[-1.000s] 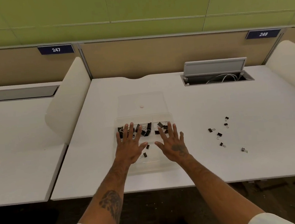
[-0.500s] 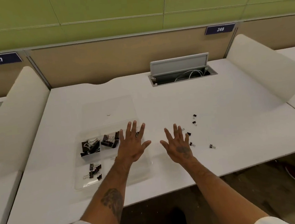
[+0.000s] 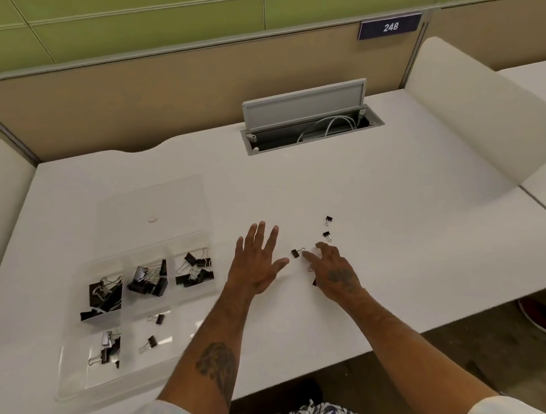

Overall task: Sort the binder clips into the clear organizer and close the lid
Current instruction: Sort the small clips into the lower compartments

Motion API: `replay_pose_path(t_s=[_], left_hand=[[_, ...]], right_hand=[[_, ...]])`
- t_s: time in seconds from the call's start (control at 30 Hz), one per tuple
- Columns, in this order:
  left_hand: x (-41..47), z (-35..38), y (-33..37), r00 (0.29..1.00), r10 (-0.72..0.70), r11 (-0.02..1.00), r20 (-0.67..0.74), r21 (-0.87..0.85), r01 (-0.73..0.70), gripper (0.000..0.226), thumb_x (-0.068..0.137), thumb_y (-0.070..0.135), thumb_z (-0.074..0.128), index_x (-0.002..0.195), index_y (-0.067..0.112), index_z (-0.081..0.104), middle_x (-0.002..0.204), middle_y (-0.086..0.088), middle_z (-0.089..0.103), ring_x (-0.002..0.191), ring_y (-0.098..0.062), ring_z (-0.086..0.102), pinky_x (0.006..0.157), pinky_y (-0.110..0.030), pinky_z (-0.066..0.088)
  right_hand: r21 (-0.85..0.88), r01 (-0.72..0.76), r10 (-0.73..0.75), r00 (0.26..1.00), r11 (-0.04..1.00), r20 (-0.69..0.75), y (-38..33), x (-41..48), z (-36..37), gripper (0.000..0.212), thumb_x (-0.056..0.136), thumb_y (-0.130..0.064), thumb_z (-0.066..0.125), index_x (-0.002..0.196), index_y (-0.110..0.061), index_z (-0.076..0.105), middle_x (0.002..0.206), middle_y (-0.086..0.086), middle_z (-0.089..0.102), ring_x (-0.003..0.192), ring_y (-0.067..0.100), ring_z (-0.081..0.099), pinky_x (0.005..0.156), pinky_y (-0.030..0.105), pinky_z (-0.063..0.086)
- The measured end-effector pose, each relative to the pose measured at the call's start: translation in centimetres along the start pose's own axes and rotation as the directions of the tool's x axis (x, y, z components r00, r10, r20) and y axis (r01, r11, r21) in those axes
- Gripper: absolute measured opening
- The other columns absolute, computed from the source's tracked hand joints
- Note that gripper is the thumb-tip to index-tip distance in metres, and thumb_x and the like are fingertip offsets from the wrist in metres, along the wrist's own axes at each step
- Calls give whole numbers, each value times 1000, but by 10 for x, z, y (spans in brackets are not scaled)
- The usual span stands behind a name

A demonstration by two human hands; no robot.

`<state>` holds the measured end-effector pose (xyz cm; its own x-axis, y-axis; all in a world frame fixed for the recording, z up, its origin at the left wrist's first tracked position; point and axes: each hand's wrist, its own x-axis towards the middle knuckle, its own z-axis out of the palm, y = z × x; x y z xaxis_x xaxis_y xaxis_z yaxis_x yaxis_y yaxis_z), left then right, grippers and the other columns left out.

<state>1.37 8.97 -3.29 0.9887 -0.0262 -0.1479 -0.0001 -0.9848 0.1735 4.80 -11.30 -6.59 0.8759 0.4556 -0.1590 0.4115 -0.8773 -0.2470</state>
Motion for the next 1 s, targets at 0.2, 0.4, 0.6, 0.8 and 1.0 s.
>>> replay_pose_path(t_s=[0.2, 0.4, 0.6, 0.8, 1.0], left_hand=[[19, 6, 15, 999, -7, 1000, 40, -15, 7, 73, 98, 53, 38, 154, 16, 9, 160, -7, 14, 146, -25, 13, 114, -41, 26], [35, 10, 33, 994, -37, 994, 106, -97, 48, 62, 96, 45, 47, 147, 13, 29, 144, -7, 38, 130, -25, 38, 99, -41, 43], [47, 19, 51, 986, -123, 974, 116, -178, 142, 52, 92, 40, 56, 135, 13, 45, 132, -7, 43, 125, -25, 41, 95, -42, 45], [50, 25, 63, 985, -146, 986, 87, -63, 152, 32, 95, 29, 53, 122, 12, 52, 123, -8, 46, 115, -25, 46, 83, -41, 49], [43, 26, 64, 981, -188, 981, 58, -41, 190, 20, 92, 10, 52, 111, 12, 57, 116, -6, 50, 108, -24, 51, 70, -33, 43]], right_hand=[[0, 75, -75, 997, 997, 1, 13, 14, -2, 38, 86, 3, 53, 122, -7, 58, 120, 12, 52, 109, 30, 51, 76, 39, 51], [231, -37, 33, 999, 972, 21, 19, 27, -14, 18, 91, -10, 57, 107, -11, 64, 112, 7, 55, 97, 27, 61, 83, 34, 50], [449, -158, 173, 985, 879, 8, 41, 29, -25, 21, 89, -14, 57, 107, -19, 66, 101, 0, 65, 93, 18, 61, 78, 26, 46], [628, -206, 360, 924, 751, -128, 59, 25, -37, 26, 95, -16, 54, 118, -17, 67, 111, 4, 60, 101, 19, 59, 82, 21, 39], [663, -173, 386, 903, 728, -188, 57, 19, -44, 18, 94, -15, 54, 103, -13, 69, 105, 4, 62, 93, 16, 60, 79, 20, 41]])
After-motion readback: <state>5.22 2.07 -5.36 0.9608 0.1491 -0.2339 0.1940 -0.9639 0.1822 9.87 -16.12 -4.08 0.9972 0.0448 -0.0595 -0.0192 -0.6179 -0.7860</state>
